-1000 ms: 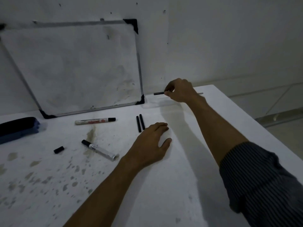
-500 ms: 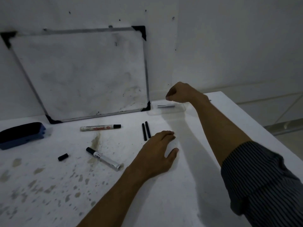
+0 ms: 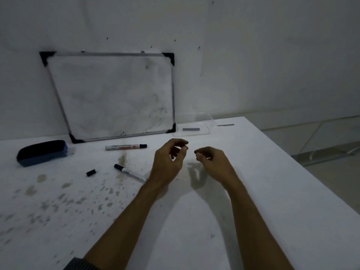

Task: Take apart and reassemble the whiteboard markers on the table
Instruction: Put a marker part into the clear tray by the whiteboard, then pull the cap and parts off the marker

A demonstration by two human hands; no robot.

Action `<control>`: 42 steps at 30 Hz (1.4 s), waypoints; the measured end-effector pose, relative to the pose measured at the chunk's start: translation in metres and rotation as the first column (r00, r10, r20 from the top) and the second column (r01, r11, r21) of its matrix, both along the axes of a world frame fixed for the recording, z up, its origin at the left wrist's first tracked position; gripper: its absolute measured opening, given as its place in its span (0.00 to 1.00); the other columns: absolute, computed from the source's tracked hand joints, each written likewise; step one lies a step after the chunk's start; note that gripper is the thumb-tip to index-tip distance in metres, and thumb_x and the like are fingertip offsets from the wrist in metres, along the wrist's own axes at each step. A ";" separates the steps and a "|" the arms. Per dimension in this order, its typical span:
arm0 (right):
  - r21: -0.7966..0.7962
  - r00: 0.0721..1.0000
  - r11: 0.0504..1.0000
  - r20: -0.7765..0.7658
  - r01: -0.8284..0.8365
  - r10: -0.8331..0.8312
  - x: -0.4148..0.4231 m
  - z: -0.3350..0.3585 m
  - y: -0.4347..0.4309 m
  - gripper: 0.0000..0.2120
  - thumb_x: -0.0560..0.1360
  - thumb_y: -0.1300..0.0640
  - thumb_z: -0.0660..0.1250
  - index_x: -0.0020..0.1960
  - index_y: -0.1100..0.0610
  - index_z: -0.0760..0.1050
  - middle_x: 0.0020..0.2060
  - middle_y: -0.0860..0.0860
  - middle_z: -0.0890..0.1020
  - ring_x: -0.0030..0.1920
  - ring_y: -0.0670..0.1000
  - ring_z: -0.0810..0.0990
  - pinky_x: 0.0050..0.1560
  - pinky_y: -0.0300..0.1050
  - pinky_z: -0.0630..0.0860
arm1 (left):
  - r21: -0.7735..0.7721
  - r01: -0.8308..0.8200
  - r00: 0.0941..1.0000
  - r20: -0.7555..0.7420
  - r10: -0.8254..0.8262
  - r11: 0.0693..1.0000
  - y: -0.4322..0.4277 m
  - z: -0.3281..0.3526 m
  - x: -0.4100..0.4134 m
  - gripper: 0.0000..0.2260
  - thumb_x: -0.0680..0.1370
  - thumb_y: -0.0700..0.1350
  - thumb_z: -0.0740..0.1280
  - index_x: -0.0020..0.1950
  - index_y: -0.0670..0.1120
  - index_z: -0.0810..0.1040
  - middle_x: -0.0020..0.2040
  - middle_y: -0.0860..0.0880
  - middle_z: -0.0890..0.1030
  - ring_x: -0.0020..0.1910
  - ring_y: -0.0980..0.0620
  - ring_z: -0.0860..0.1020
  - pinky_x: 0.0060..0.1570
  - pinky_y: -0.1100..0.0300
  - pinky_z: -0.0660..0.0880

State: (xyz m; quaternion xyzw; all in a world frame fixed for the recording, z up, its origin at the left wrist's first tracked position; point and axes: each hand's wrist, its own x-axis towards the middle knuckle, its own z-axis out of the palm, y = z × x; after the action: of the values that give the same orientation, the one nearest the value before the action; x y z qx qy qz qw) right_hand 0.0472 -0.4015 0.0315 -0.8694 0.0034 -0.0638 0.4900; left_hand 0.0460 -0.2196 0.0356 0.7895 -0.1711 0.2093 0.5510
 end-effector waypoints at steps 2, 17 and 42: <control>-0.017 0.999 0.999 -0.031 -0.028 0.028 -0.013 -0.007 0.018 0.11 0.81 0.50 0.67 0.60 0.50 0.83 0.51 0.46 0.85 0.50 0.44 0.82 0.50 0.40 0.78 | 0.039 0.002 1.000 0.006 -0.002 0.999 0.025 0.003 -0.009 0.07 0.81 0.41 0.69 0.58 0.47 0.82 0.49 0.55 0.85 0.47 0.56 0.83 0.48 0.69 0.78; -0.120 0.947 0.942 0.106 0.314 -0.302 0.010 -0.027 0.113 0.12 0.76 0.47 0.72 0.57 0.51 0.80 0.46 0.50 0.84 0.43 0.50 0.81 0.47 0.44 0.76 | 0.677 -0.044 0.992 0.119 -0.050 0.735 0.156 -0.040 -0.031 0.15 0.78 0.53 0.68 0.64 0.54 0.82 0.64 0.55 0.81 0.68 0.53 0.73 0.71 0.60 0.58; 0.239 0.964 0.952 0.136 0.190 -0.226 -0.011 -0.017 0.138 0.08 0.78 0.48 0.73 0.54 0.49 0.84 0.51 0.46 0.82 0.49 0.48 0.81 0.48 0.38 0.75 | -0.046 -0.147 0.978 -0.157 0.139 0.988 0.158 -0.020 -0.038 0.13 0.80 0.54 0.72 0.61 0.51 0.86 0.46 0.54 0.85 0.31 0.53 0.81 0.31 0.56 0.81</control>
State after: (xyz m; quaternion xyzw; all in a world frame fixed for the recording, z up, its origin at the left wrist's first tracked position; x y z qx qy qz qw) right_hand 0.0358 -0.2632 0.0148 -0.7952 0.0625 -0.1850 0.5740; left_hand 0.0085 -0.0612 0.0156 0.7975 -0.0647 0.1917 0.5684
